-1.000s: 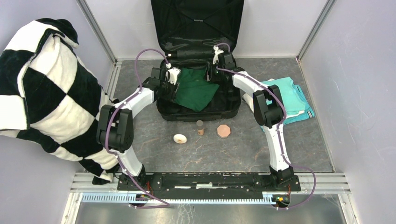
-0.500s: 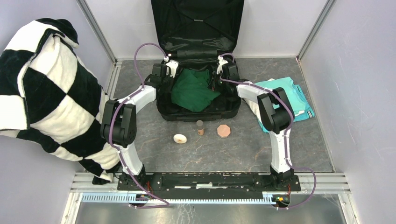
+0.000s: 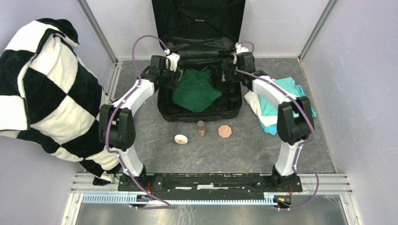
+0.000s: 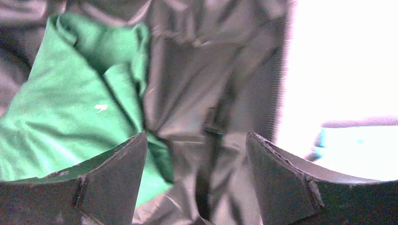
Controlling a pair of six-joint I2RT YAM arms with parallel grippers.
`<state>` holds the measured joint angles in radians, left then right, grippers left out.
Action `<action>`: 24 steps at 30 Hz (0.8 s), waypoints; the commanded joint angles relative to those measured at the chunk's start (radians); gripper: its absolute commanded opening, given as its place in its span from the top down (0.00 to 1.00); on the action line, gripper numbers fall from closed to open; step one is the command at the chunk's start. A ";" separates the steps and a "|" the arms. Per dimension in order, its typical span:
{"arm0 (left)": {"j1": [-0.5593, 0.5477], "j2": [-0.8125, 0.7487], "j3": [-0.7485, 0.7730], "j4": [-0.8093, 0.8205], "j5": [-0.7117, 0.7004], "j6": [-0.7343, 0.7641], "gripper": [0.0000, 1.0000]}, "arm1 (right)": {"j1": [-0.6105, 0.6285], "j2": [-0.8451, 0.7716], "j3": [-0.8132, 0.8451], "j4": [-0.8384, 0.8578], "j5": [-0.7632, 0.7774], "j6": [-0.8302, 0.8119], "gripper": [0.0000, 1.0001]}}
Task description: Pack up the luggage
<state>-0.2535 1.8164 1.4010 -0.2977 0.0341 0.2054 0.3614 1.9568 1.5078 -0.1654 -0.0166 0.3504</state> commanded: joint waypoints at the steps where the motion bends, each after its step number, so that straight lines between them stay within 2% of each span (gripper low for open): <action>1: 0.005 -0.167 0.091 -0.174 0.127 0.019 0.02 | -0.044 -0.192 0.024 -0.149 0.355 -0.079 0.16; 4: 0.008 -0.225 0.104 -0.238 0.175 0.019 0.00 | -0.074 -0.215 -0.042 -0.188 0.488 -0.126 0.16; 9: 0.008 -0.275 0.083 -0.294 0.232 0.004 0.00 | -0.088 -0.162 -0.104 -0.250 0.576 -0.164 0.19; 10: 0.008 -0.281 0.073 -0.295 0.226 0.008 0.00 | -0.091 -0.155 -0.124 -0.244 0.587 -0.165 0.22; 13: 0.008 -0.305 0.037 -0.295 0.207 0.017 0.00 | -0.107 -0.128 -0.154 -0.235 0.593 -0.164 0.32; 24: 0.007 -0.366 -0.085 -0.294 0.204 0.048 0.00 | -0.141 -0.053 -0.141 -0.233 0.594 -0.159 0.46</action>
<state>-0.2481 1.5063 1.3338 -0.5983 0.2207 0.2096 0.2379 1.8950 1.3315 -0.3908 0.5171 0.1913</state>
